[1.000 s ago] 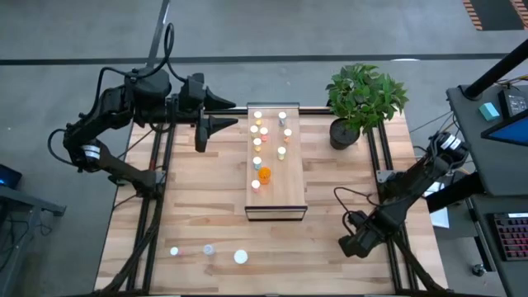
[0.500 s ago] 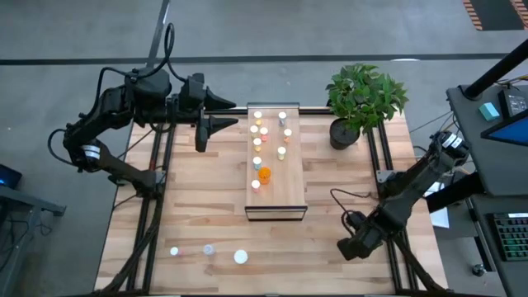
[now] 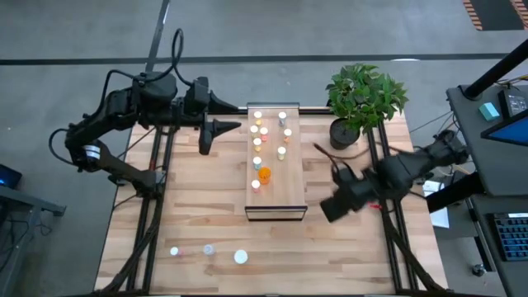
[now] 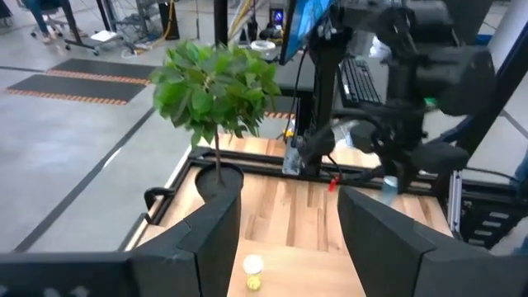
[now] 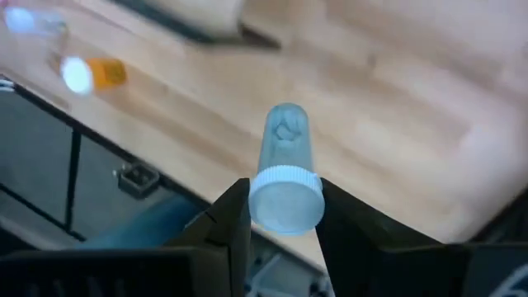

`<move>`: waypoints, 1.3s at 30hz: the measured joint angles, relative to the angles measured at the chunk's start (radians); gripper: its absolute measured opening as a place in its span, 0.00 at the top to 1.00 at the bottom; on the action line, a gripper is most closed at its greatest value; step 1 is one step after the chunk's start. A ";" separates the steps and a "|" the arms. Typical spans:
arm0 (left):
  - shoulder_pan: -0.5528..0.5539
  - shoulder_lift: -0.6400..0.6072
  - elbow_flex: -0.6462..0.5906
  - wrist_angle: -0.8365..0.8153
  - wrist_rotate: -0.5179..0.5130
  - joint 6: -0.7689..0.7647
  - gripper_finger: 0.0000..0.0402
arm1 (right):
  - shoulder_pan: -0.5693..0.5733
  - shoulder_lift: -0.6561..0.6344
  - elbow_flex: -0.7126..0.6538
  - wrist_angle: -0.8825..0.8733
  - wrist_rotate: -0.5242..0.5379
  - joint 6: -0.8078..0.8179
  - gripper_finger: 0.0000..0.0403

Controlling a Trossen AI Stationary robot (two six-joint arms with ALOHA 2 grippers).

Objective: Pick and place medicine bottles onto shelf by color
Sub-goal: Put the blue bottle on the shelf

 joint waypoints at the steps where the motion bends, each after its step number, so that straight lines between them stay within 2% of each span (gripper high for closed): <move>1: -0.001 0.000 -0.007 0.001 0.000 0.000 0.53 | -0.035 0.015 0.027 -0.014 -0.001 -0.055 0.73; 10: -0.011 0.000 -0.037 0.028 0.001 0.000 0.53 | -0.297 0.174 0.261 -0.106 -0.003 -0.446 0.73; 22: -0.012 -0.038 -0.037 0.028 0.001 0.026 0.53 | -0.519 0.419 0.470 -0.188 -0.044 -0.833 0.73; 32: -0.011 -0.052 -0.037 0.031 0.000 0.026 0.53 | -0.608 0.559 0.602 -0.231 -0.070 -0.965 0.73; 36: -0.011 -0.053 -0.037 0.031 0.000 0.026 0.53 | -0.609 0.572 0.618 -0.230 -0.075 -0.985 0.73; 39: -0.011 -0.053 -0.037 0.031 0.000 0.027 0.53 | -0.599 0.554 0.598 -0.231 -0.121 -0.972 0.73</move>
